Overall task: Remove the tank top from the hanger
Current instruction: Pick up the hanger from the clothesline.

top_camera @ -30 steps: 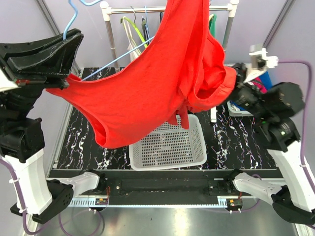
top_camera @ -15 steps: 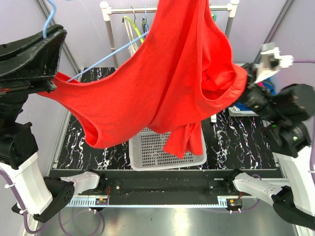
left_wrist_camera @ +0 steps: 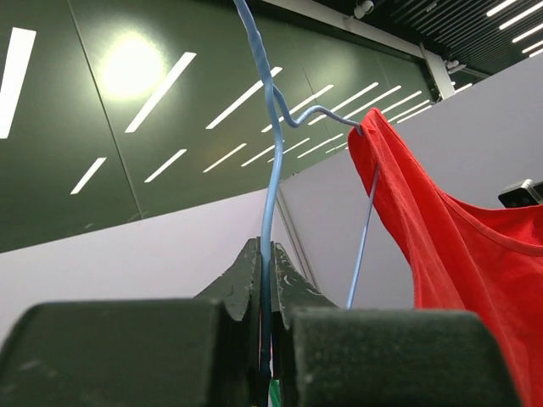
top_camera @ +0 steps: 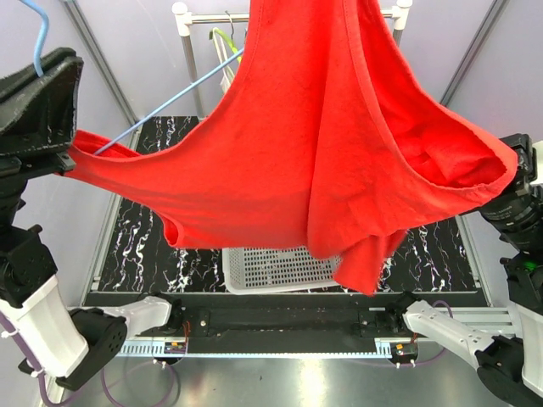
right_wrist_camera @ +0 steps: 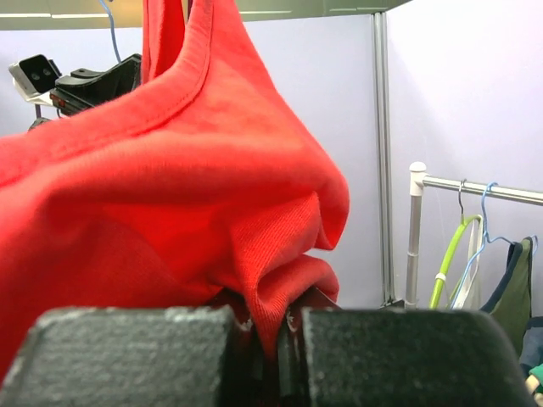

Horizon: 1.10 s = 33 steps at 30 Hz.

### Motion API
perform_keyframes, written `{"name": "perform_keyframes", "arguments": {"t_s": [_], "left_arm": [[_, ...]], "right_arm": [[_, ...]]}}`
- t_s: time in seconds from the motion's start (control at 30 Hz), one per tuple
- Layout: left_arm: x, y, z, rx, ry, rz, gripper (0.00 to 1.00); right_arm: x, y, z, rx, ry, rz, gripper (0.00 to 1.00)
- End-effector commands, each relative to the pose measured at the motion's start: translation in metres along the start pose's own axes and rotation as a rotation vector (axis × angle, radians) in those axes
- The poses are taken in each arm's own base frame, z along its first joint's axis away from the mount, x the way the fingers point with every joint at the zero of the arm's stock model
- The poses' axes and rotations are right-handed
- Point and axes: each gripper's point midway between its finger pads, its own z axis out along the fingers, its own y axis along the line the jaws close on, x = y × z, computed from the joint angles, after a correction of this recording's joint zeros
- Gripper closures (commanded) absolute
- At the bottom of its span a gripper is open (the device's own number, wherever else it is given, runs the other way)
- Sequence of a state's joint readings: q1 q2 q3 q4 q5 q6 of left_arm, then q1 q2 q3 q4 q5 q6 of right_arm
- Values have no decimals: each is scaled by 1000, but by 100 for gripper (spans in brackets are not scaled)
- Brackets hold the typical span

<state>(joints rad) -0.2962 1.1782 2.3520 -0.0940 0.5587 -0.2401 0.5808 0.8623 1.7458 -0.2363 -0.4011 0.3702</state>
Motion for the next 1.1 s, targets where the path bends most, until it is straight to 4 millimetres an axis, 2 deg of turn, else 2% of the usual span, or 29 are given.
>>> {"name": "perform_keyframes", "arguments": {"t_s": [0.0, 0.03, 0.2, 0.4, 0.43, 0.5, 0.6, 0.73, 0.77, 0.83, 0.87, 0.9, 0.93, 0.97, 1.0, 1.03, 1.07], "left_arm": [[15, 6, -7, -42, 22, -2, 100], [11, 2, -13, -38, 20, 15, 100], [32, 2, -23, -44, 68, 38, 100], [40, 4, -23, -36, 85, 74, 100], [40, 5, -23, -35, 86, 90, 100], [45, 9, -23, -45, 94, 106, 100], [54, 15, -26, -63, 114, 151, 100], [67, 19, -31, -77, 158, 179, 100], [70, 19, -33, -75, 167, 183, 100], [83, 18, -39, -74, 203, 183, 100], [87, 18, -42, -75, 216, 178, 100], [91, 14, -48, -72, 235, 171, 100], [108, 13, -55, -66, 274, 149, 100], [118, 11, -61, -64, 298, 137, 100], [115, 5, -69, -62, 299, 139, 100], [140, 4, -79, -64, 349, 112, 100], [137, -1, -87, -65, 350, 112, 100]], "right_arm": [[15, -17, 8, 52, 30, 17, 96], [20, -20, 10, 55, 41, 26, 97], [43, -33, 18, 70, 85, 47, 97], [46, -42, 30, 78, 94, 23, 96], [52, -48, 37, 84, 106, 25, 96], [50, -51, 44, 79, 103, 14, 97], [69, -66, 67, 75, 138, 40, 97], [92, -71, 85, 33, 178, 108, 96], [104, -74, 85, 33, 200, 141, 96], [113, -75, 83, 29, 207, 159, 96], [137, -84, 78, 58, 248, 191, 96], [135, -81, 71, 56, 237, 192, 96], [143, -82, 65, 67, 247, 202, 95], [172, -92, 54, 109, 296, 236, 95], [172, -88, 44, 115, 292, 240, 95], [182, -91, 35, 137, 306, 256, 94], [212, -98, 21, 172, 361, 285, 94]]}}
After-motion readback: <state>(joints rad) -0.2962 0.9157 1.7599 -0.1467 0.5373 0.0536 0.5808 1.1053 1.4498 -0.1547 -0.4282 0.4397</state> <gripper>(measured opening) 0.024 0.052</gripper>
